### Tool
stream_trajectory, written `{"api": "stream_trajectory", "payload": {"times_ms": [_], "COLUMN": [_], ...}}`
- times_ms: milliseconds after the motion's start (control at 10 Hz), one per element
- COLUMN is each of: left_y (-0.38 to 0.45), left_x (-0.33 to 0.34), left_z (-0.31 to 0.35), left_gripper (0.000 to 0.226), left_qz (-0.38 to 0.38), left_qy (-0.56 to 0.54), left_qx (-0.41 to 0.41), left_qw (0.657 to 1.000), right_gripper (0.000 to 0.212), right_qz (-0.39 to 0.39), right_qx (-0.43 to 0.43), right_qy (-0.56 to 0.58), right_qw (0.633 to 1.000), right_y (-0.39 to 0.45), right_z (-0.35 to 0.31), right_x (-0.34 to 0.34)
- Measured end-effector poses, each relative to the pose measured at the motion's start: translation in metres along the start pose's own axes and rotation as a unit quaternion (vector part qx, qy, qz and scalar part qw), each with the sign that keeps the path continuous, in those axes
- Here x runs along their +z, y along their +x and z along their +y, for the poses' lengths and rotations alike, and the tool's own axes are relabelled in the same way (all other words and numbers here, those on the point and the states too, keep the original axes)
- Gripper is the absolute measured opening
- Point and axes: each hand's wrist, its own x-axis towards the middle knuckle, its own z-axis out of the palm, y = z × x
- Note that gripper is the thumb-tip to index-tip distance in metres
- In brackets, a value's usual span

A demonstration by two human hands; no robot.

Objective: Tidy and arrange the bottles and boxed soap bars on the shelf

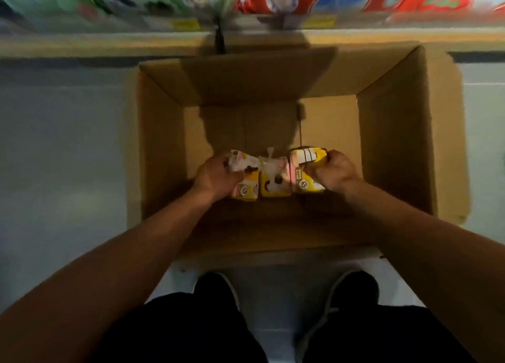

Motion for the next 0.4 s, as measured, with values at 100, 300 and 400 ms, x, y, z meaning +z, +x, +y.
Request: {"api": "stream_trajectory", "payload": {"times_ms": [100,300,400], "left_y": [0.008,-0.003,-0.041], "left_x": [0.02,0.008,-0.013], "left_z": [-0.006,-0.001,0.005], "left_gripper": [0.047,0.055,0.046], "left_qz": [0.101,0.12,0.07], "left_qy": [0.094,0.147,0.081], "left_qx": [0.066,0.068,0.027], "left_qw": [0.988,0.98,0.994], "right_gripper": [0.053,0.069,0.066], "right_qz": [0.024,0.052,0.025], "right_qx": [-0.024,-0.012,-0.015], "right_qy": [-0.061,-0.082,-0.059], "right_qw": [0.998,0.995,0.998], "right_y": [0.017,0.0,-0.046], "right_z": [0.011,0.009,0.0], "right_x": [0.01,0.0,-0.02]}}
